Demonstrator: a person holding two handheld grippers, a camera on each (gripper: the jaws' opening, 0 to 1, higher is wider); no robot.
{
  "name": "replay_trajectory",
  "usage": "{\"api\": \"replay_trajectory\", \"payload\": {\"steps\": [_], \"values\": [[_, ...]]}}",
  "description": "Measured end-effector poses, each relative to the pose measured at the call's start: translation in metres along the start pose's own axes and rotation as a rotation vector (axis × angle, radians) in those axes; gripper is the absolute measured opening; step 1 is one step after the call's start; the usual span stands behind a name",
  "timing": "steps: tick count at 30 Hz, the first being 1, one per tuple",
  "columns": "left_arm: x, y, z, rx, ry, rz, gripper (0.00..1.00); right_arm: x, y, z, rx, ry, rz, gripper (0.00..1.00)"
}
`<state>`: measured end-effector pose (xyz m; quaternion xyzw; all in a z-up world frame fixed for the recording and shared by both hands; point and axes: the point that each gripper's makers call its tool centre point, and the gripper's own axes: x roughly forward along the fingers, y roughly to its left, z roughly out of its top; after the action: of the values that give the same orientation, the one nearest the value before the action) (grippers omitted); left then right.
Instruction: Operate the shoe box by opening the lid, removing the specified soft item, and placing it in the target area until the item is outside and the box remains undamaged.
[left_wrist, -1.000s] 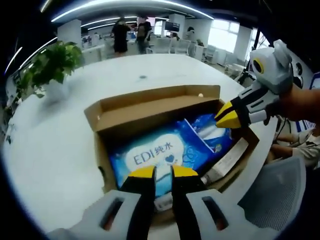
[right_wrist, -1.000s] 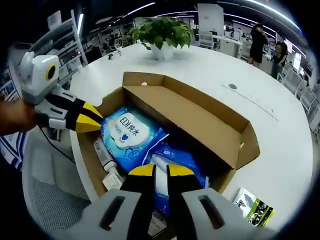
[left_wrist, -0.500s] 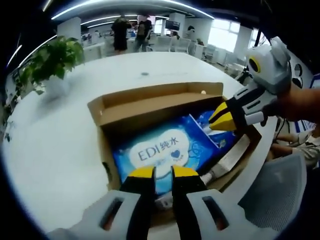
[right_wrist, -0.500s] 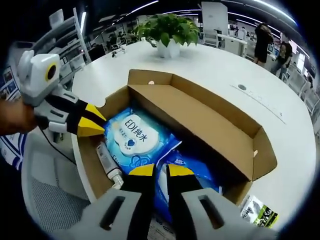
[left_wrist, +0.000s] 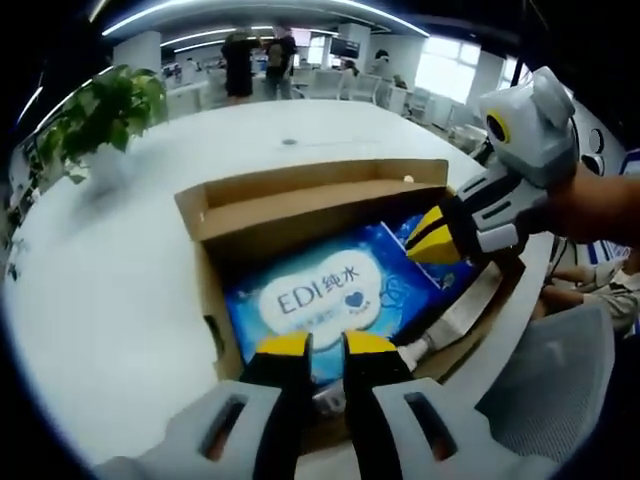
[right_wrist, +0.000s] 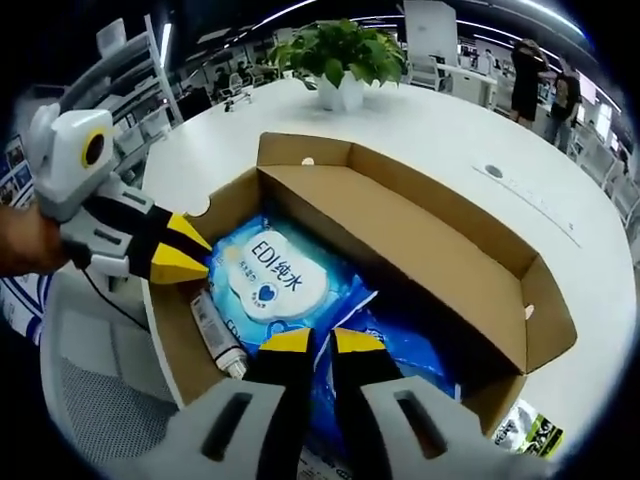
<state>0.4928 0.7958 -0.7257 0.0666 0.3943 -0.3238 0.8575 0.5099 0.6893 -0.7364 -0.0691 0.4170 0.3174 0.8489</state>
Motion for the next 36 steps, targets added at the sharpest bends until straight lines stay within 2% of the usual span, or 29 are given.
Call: {"api": "replay_trajectory", "payload": {"steps": [5,20,26,28,30,36], "values": [[0.001,0.000,-0.001,-0.002,-0.003,-0.005,0.08,0.002,0.001,-0.001,0.012,0.006,0.001,0.06],[-0.002,0.003,-0.003,-0.006,-0.007,-0.013,0.08,0.030,0.009,-0.004,0.008,0.050,0.012,0.06],[-0.005,0.004,-0.006,-0.018,-0.010,-0.004,0.08,0.031,0.008,-0.007,0.005,0.054,0.023,0.03],[-0.005,0.004,-0.007,-0.020,-0.009,-0.002,0.08,0.031,0.008,-0.006,-0.034,0.058,0.032,0.01],[-0.005,0.004,-0.007,-0.025,-0.009,0.000,0.08,0.030,0.009,-0.007,-0.028,0.059,0.032,0.00],[-0.005,0.004,-0.005,-0.027,-0.012,0.005,0.08,0.020,0.007,-0.006,-0.035,0.037,0.025,0.00]]}}
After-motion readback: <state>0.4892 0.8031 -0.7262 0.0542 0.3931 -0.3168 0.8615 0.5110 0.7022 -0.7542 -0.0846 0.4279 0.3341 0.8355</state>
